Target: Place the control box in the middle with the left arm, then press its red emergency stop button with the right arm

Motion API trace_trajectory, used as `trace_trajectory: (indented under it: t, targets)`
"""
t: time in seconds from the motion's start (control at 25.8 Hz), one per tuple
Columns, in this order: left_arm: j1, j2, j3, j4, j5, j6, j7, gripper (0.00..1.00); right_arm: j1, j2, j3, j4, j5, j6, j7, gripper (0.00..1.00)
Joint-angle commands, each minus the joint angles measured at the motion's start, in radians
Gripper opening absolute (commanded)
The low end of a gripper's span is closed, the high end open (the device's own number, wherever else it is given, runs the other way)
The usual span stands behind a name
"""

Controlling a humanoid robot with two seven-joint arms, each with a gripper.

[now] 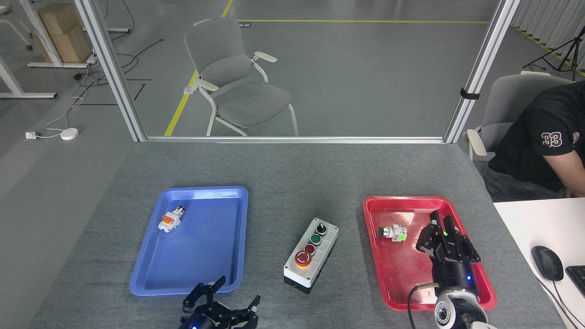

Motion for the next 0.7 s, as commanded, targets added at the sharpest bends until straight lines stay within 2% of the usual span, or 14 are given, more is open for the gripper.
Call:
trace_trajectory:
  t: [0.0, 0.15, 0.31, 0.43, 0.5, 0.66]
  targets:
    - [0.066, 0.012, 0.230, -0.078, 0.001, -0.102, 0.001, 0.99, -0.008, -0.003, 0.021, -0.001, -0.004, -0.016, 0.008, 0.00]
    - [0.051, -0.017, 0.455, -0.078, 0.035, -0.159, 0.001, 0.99, -0.041, -0.006, 0.096, 0.000, 0.001, -0.039, 0.010, 0.00]
    - [-0.010, -0.019, 0.589, -0.068, 0.212, -0.151, -0.001, 0.99, -0.089, -0.005, 0.206, 0.014, 0.005, -0.041, 0.014, 0.00]
    - [-0.058, -0.019, 0.624, -0.022, 0.310, -0.131, -0.001, 0.99, -0.113, -0.006, 0.315, 0.049, 0.007, -0.047, 0.017, 0.00]
    - [-0.095, -0.017, 0.631, 0.010, 0.316, -0.097, -0.001, 0.99, -0.130, -0.015, 0.389, 0.079, 0.014, -0.082, 0.034, 0.00]
    - [-0.128, -0.010, 0.635, 0.047, 0.302, -0.045, -0.001, 0.99, -0.126, -0.025, 0.430, 0.089, 0.022, -0.171, 0.224, 0.00]
